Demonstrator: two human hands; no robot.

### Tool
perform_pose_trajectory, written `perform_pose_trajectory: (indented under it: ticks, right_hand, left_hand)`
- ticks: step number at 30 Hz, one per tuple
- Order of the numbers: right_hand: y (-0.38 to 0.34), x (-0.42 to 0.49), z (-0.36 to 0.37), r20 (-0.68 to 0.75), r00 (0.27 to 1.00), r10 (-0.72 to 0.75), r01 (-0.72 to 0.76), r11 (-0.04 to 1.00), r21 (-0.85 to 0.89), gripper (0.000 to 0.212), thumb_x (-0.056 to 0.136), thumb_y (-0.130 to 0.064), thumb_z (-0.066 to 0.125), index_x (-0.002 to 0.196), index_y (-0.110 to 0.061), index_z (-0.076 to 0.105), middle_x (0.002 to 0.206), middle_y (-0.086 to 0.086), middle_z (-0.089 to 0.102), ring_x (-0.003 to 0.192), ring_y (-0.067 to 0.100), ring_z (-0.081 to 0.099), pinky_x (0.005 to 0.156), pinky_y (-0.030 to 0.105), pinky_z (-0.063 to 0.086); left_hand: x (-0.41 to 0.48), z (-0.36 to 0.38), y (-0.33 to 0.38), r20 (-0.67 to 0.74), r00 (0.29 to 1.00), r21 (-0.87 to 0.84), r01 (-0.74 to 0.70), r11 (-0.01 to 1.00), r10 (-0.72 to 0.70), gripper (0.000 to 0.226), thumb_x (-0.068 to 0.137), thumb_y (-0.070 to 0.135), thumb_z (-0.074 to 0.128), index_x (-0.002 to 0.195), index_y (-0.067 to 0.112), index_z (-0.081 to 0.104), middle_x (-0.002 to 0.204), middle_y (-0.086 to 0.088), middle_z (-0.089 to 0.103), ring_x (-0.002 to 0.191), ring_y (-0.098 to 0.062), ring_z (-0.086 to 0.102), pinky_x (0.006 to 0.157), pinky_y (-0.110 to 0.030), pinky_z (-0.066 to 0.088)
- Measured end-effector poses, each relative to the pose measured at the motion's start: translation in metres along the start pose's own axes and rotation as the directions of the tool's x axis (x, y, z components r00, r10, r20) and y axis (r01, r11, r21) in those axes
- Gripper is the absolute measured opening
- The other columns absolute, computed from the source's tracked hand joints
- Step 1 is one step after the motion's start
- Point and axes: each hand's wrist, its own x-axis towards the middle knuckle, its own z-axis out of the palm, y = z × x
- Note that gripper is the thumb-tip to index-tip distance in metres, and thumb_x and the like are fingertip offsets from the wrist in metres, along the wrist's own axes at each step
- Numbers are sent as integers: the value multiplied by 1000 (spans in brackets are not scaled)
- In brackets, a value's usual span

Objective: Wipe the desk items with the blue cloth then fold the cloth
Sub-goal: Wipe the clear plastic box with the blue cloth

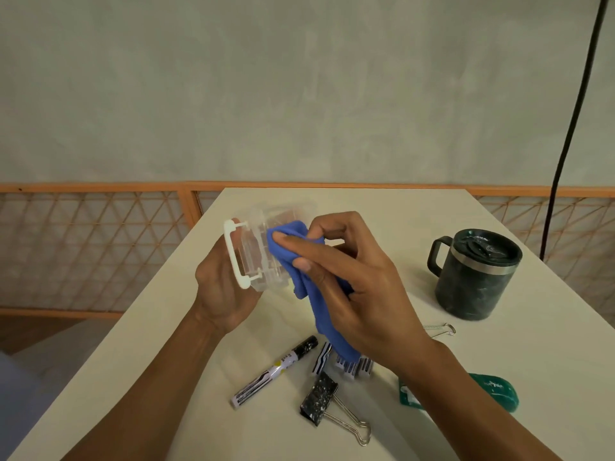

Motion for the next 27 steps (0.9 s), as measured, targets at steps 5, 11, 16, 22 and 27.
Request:
perform_pose_trajectory:
  ticks: [5, 11, 16, 22, 27]
  right_hand:
    - [6, -3, -4, -5, 1000, -29, 28, 994, -105, 38, 106, -3, 58, 142, -12, 67, 127, 8, 51, 104, 9, 56, 86, 19, 44]
    - [4, -6, -3, 28, 999, -41, 45, 983, -179, 39, 108, -6, 57, 145, -16, 65, 132, 2, 47, 105, -1, 50, 90, 16, 40]
    - [5, -16, -1, 177, 983, -40, 73, 981, -179, 42, 115, -32, 37, 149, -27, 61, 140, -10, 40, 117, -10, 42, 97, 10, 35]
    - [14, -16, -2, 92, 995, 33, -13, 977, -214, 36, 110, -17, 52, 143, -25, 64, 136, -2, 53, 115, 2, 53, 97, 23, 48]
    - [27, -18, -5, -44, 993, 113, -120, 953, -278, 37, 110, -15, 50, 142, -19, 66, 134, 0, 50, 101, -4, 50, 87, 16, 42]
  left_hand:
    - [-2, -2, -7, 0, 998, 72, 58, 996, -58, 66, 61, 65, 96, 109, 21, 85, 110, -5, 77, 105, -23, 73, 87, -33, 62]
    - [0, -3, -2, -32, 999, 95, 27, 995, -24, 66, 64, 66, 94, 112, 21, 84, 111, -6, 78, 104, -22, 75, 88, -34, 63]
    - [0, -3, 6, -81, 996, 31, -30, 999, 32, 74, 71, 66, 88, 123, 15, 75, 116, -9, 74, 108, -28, 72, 88, -38, 62]
    - [-2, 7, 8, -133, 989, -42, -73, 996, 67, 62, 90, 65, 61, 126, 18, 79, 128, -9, 75, 118, -29, 72, 92, -41, 62]
    - [-1, 10, 9, -97, 995, -128, -51, 991, 39, 89, 85, 72, 68, 149, 10, 63, 160, -22, 51, 149, -46, 47, 117, -63, 43]
